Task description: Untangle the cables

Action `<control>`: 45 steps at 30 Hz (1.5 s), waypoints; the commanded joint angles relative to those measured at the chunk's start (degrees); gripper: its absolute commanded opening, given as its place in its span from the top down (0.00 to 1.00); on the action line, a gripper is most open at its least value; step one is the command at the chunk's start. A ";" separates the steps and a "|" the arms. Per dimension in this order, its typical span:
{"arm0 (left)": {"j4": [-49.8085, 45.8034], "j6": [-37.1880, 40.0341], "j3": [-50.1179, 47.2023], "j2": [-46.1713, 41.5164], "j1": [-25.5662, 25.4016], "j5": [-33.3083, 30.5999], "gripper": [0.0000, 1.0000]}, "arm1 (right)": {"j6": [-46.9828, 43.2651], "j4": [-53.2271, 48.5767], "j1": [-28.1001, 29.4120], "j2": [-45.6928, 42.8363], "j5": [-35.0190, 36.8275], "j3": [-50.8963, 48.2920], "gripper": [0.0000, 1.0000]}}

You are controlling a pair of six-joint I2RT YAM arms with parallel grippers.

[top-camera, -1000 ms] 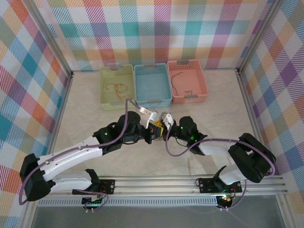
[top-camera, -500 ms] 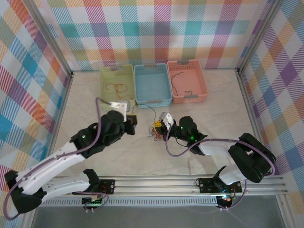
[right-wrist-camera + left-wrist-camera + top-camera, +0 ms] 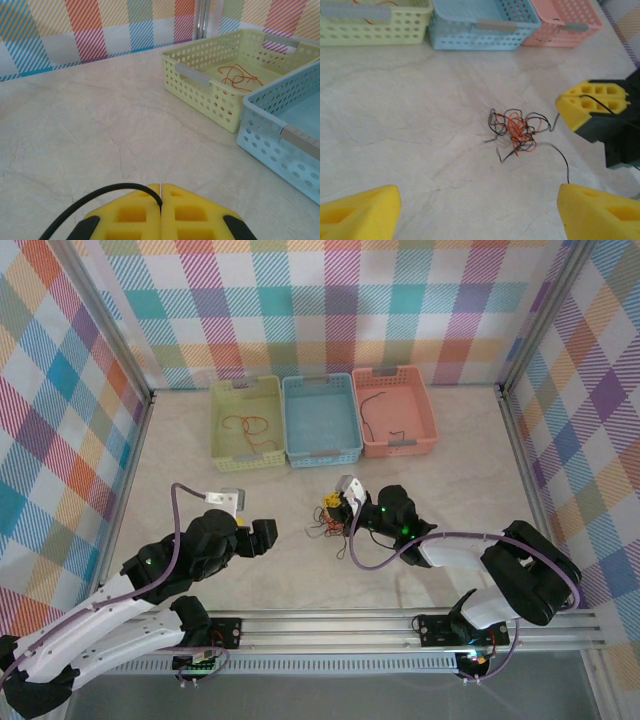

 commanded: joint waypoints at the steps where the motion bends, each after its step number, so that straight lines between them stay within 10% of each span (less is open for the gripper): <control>1: 6.19 3.01 -0.67 1.64 0.52 3.38 0.20 | 0.13 3.53 0.20 -1.56 -0.45 -1.06 1.00; 15: 26.73 14.03 2.30 24.30 3.19 18.91 0.25 | 2.85 8.90 0.20 -3.27 0.09 -3.69 1.00; 45: 51.22 27.21 -2.27 31.73 3.95 28.81 0.41 | 20.49 6.06 -2.84 -14.45 -3.68 -4.24 1.00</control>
